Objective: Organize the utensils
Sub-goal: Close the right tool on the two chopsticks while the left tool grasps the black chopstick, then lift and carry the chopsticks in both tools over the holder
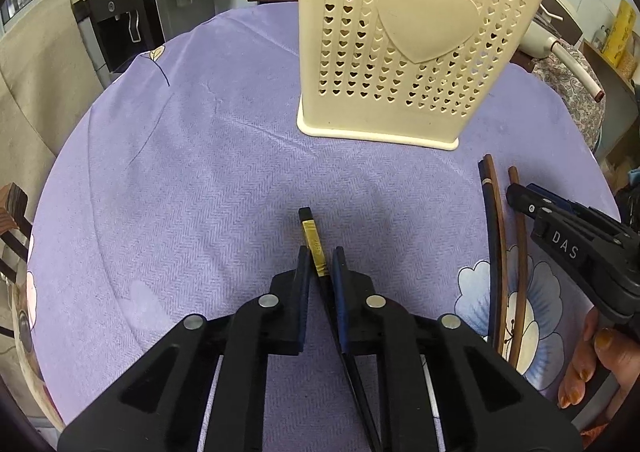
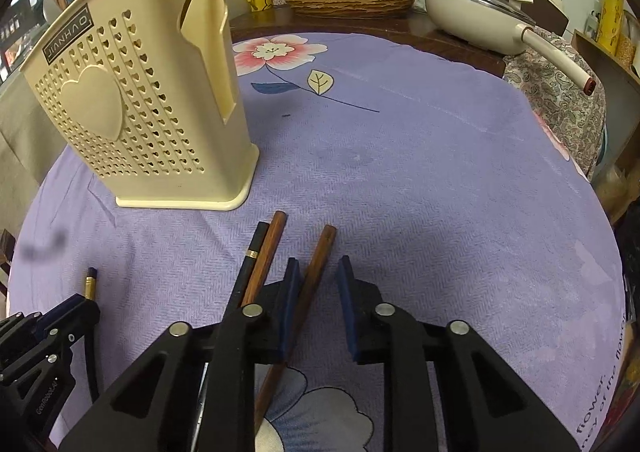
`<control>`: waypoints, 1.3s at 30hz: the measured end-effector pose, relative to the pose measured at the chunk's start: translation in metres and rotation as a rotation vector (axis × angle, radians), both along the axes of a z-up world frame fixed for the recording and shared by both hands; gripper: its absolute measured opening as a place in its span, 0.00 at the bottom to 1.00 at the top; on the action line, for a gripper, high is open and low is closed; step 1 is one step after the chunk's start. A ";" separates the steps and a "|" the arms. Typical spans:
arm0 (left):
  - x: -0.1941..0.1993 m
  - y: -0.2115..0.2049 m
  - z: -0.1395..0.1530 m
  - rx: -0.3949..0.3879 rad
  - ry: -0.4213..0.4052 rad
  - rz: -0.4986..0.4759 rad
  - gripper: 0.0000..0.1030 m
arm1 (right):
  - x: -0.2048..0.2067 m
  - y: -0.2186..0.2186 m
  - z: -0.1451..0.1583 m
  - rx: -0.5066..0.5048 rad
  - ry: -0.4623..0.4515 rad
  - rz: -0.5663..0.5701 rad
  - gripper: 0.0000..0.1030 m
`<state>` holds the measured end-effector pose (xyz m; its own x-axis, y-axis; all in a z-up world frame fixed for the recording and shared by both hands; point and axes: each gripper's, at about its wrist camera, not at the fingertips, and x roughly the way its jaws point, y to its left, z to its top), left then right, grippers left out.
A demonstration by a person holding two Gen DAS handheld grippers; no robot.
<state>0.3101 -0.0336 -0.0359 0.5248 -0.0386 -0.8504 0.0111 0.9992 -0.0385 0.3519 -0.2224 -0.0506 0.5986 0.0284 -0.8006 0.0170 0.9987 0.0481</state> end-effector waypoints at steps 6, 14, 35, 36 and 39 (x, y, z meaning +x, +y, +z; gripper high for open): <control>-0.002 -0.004 0.000 -0.014 0.004 -0.014 0.09 | 0.001 -0.005 0.001 0.042 0.018 0.008 0.12; -0.003 -0.005 -0.001 -0.030 0.007 -0.024 0.08 | 0.001 -0.008 0.001 0.074 0.023 0.021 0.11; -0.014 0.015 0.023 -0.167 -0.037 -0.012 0.07 | -0.034 -0.026 0.034 0.231 -0.103 0.056 0.10; -0.017 0.017 0.030 -0.179 -0.050 -0.014 0.07 | -0.037 -0.026 0.039 0.236 -0.116 0.064 0.10; -0.028 0.023 0.051 -0.205 -0.094 -0.029 0.07 | -0.053 -0.029 0.058 0.259 -0.163 0.091 0.09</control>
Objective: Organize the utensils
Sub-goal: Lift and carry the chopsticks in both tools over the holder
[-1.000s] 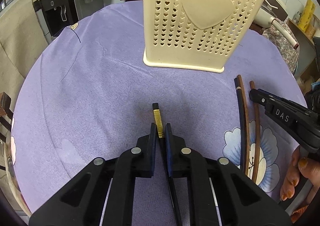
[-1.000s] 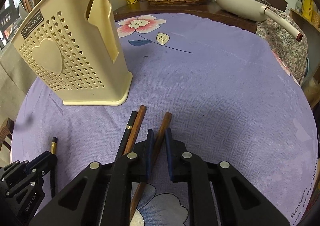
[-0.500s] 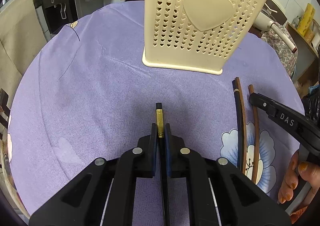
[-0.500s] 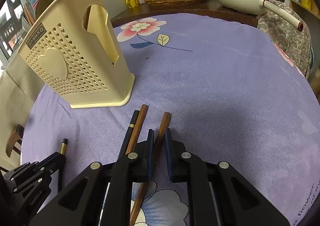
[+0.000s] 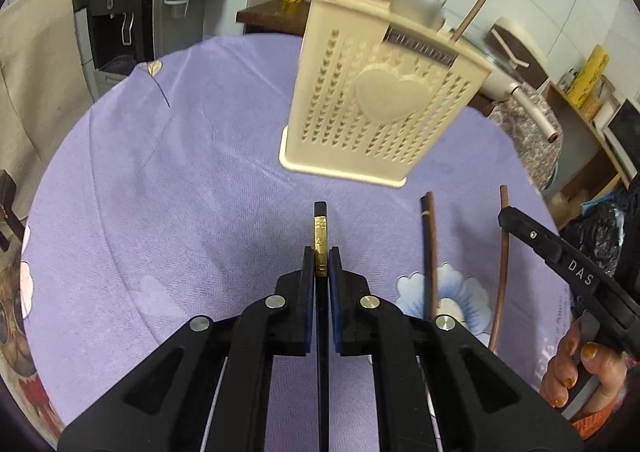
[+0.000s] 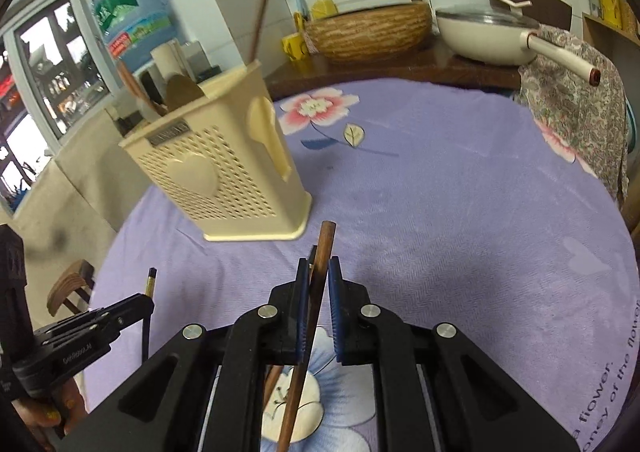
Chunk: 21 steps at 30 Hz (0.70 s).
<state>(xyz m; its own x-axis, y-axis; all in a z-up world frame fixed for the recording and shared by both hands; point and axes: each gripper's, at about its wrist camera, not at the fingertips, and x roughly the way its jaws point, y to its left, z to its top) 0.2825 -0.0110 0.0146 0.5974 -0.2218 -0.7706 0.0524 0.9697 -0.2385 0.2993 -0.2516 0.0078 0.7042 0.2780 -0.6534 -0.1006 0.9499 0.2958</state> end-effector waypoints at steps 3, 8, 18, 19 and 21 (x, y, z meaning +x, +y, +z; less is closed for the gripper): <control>-0.013 0.003 0.021 -0.023 -0.047 -0.017 0.07 | -0.015 -0.003 0.019 0.021 -0.048 0.024 0.09; -0.039 0.007 0.061 -0.069 -0.135 -0.045 0.07 | -0.044 -0.006 0.055 0.036 -0.134 0.072 0.08; -0.077 0.013 0.117 -0.092 -0.261 -0.087 0.07 | -0.087 -0.009 0.108 0.035 -0.255 0.147 0.08; -0.078 0.014 0.118 -0.090 -0.264 -0.087 0.07 | -0.088 -0.008 0.109 0.032 -0.259 0.151 0.08; -0.078 0.016 0.123 -0.089 -0.271 -0.089 0.07 | -0.091 -0.007 0.113 0.024 -0.268 0.155 0.08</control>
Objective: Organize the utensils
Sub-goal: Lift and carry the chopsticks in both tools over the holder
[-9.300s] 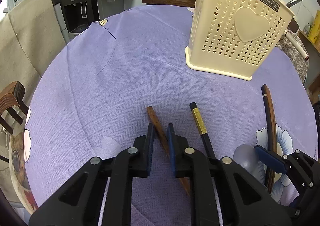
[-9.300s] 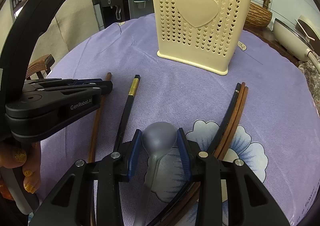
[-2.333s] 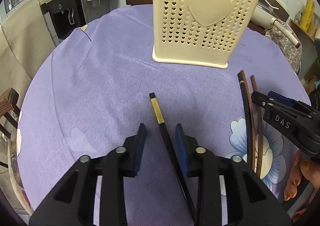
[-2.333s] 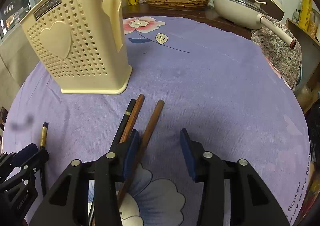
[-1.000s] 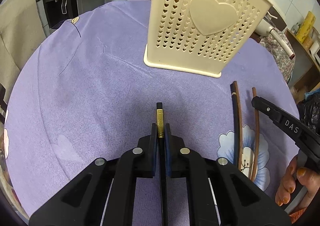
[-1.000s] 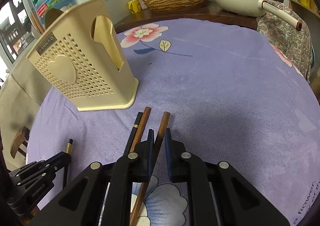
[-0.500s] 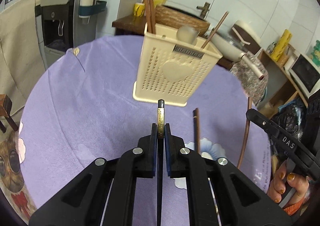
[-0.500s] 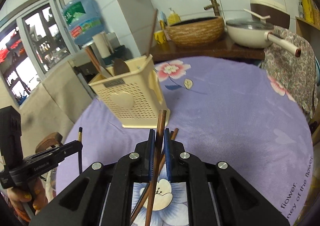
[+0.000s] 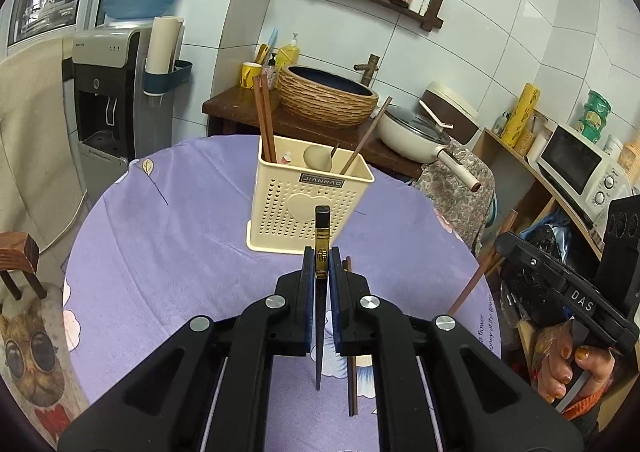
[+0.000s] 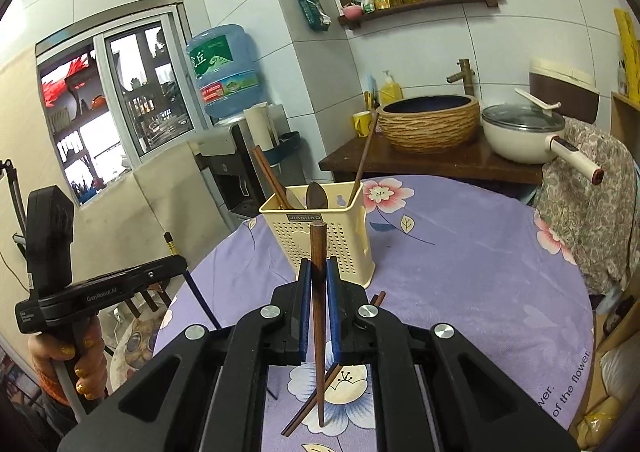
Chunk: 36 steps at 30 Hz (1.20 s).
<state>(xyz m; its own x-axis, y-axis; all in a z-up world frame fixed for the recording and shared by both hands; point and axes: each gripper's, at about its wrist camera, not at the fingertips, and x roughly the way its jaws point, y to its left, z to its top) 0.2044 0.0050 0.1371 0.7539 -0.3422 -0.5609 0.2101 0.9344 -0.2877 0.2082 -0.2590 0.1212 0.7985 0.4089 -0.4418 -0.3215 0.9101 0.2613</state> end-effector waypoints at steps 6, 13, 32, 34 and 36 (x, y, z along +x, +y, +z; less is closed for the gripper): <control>0.005 -0.001 0.007 0.007 -0.010 -0.012 0.07 | -0.002 0.006 0.008 -0.025 -0.018 0.006 0.08; 0.016 -0.003 0.016 0.011 -0.012 -0.029 0.07 | 0.005 0.010 0.016 -0.027 -0.007 0.018 0.08; 0.085 -0.012 0.155 0.044 -0.141 -0.009 0.07 | 0.080 0.024 0.139 -0.035 -0.183 -0.020 0.08; 0.096 -0.015 0.173 0.059 -0.161 0.026 0.07 | 0.092 0.028 0.154 -0.043 -0.213 -0.043 0.08; 0.110 -0.018 0.187 0.066 -0.170 0.052 0.07 | 0.104 0.031 0.166 -0.037 -0.240 -0.064 0.08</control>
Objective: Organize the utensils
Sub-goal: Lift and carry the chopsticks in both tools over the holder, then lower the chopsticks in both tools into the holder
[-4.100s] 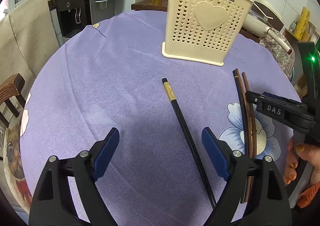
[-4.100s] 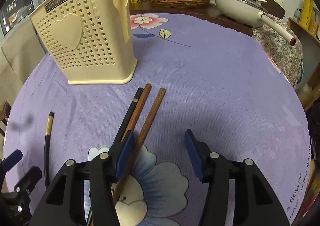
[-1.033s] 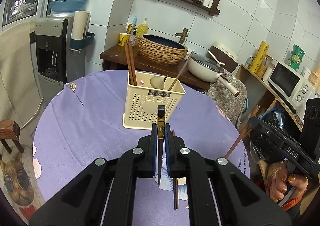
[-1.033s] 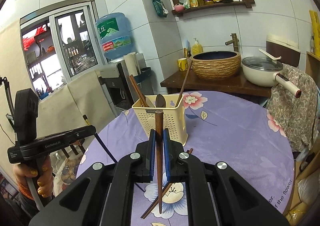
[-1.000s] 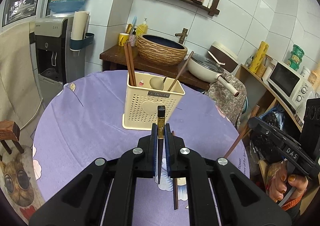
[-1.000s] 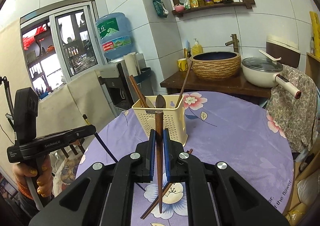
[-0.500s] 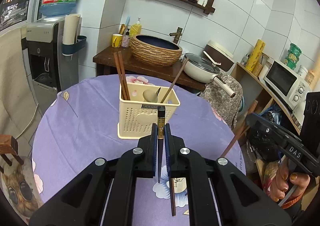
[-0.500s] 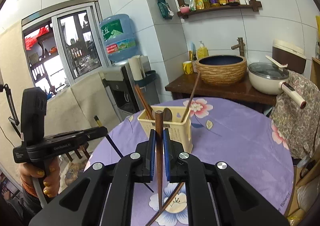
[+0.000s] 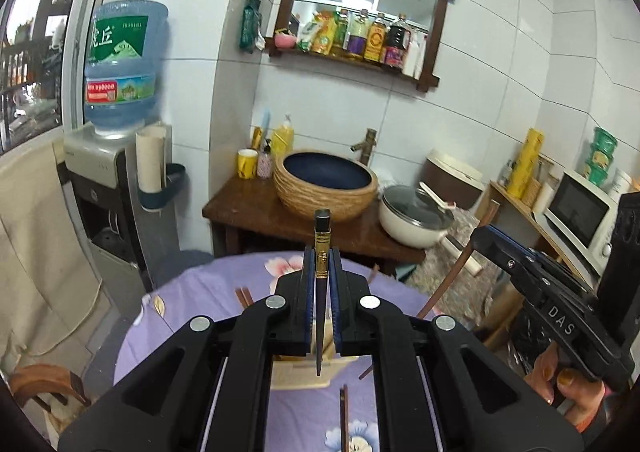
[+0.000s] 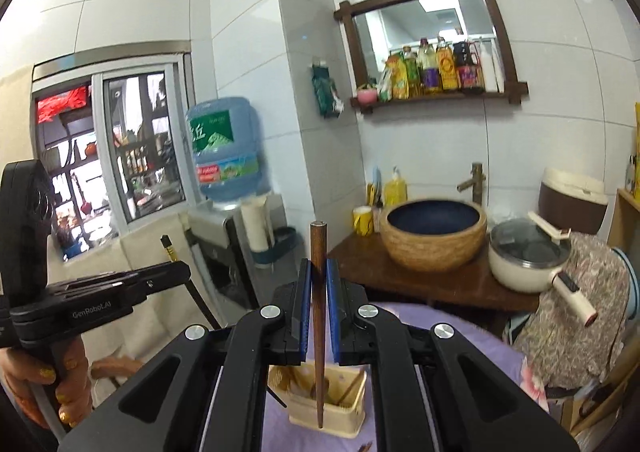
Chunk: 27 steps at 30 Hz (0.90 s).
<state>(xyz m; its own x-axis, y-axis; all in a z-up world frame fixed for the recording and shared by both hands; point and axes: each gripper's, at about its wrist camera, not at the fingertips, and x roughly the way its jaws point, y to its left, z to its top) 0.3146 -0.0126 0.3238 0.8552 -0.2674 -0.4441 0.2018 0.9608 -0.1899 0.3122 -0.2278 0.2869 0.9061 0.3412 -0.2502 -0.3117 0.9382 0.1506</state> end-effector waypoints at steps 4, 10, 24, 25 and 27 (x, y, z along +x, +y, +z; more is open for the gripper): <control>0.028 -0.005 0.006 0.045 -0.011 0.075 0.07 | 0.021 0.007 0.005 -0.001 -0.035 -0.039 0.08; 0.064 -0.003 -0.035 0.060 0.060 0.124 0.07 | 0.050 0.017 -0.038 -0.023 0.010 -0.066 0.08; 0.085 -0.004 -0.155 0.055 0.237 0.101 0.07 | 0.066 0.019 -0.125 -0.061 0.141 -0.095 0.08; 0.085 -0.005 -0.159 0.057 0.242 0.097 0.07 | 0.067 0.019 -0.127 -0.064 0.146 -0.095 0.08; 0.084 -0.005 -0.168 0.063 0.248 0.101 0.07 | 0.068 0.019 -0.133 -0.075 0.157 -0.103 0.08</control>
